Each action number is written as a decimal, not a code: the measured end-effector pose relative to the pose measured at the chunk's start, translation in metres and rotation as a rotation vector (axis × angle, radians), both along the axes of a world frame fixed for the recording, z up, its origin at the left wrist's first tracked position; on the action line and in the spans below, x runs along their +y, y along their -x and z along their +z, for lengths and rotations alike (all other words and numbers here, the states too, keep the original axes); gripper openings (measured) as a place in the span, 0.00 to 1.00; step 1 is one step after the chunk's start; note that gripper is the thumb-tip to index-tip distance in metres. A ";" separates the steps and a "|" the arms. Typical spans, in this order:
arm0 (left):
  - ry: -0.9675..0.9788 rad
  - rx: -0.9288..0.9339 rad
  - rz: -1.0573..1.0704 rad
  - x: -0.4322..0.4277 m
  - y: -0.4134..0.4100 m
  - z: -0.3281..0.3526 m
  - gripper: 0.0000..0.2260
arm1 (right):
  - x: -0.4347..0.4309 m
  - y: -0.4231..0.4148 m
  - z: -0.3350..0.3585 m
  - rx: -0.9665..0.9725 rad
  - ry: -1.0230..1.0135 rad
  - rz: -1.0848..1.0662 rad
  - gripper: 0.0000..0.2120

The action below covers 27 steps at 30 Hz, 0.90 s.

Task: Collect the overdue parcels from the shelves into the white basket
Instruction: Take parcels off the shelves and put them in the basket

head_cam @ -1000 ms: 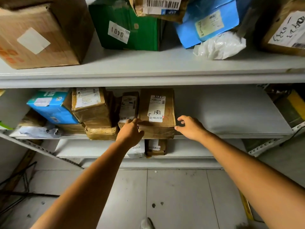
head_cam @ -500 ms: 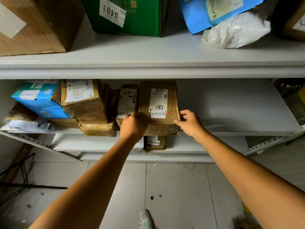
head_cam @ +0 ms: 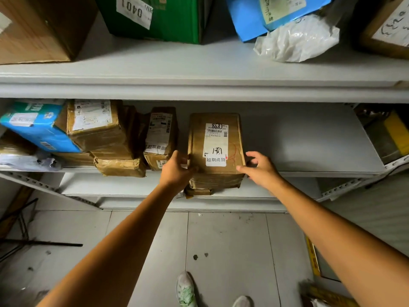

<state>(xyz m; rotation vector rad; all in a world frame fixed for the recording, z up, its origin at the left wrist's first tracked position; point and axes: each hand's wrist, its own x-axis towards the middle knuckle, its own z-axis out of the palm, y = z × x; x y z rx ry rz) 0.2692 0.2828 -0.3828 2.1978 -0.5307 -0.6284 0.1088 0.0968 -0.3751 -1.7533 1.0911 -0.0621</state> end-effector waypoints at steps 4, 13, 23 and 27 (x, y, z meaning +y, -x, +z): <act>0.031 0.068 -0.012 -0.010 -0.005 -0.001 0.28 | -0.004 -0.009 -0.005 -0.023 0.022 0.001 0.33; 0.151 0.295 0.028 -0.010 -0.008 -0.010 0.34 | -0.004 -0.009 -0.018 -0.087 -0.008 -0.033 0.35; 0.192 0.348 -0.069 -0.019 0.034 0.006 0.33 | 0.001 0.052 0.001 -0.101 0.000 -0.119 0.34; 0.230 0.373 -0.166 -0.045 0.058 0.025 0.31 | -0.005 0.091 0.028 -0.121 0.063 -0.222 0.33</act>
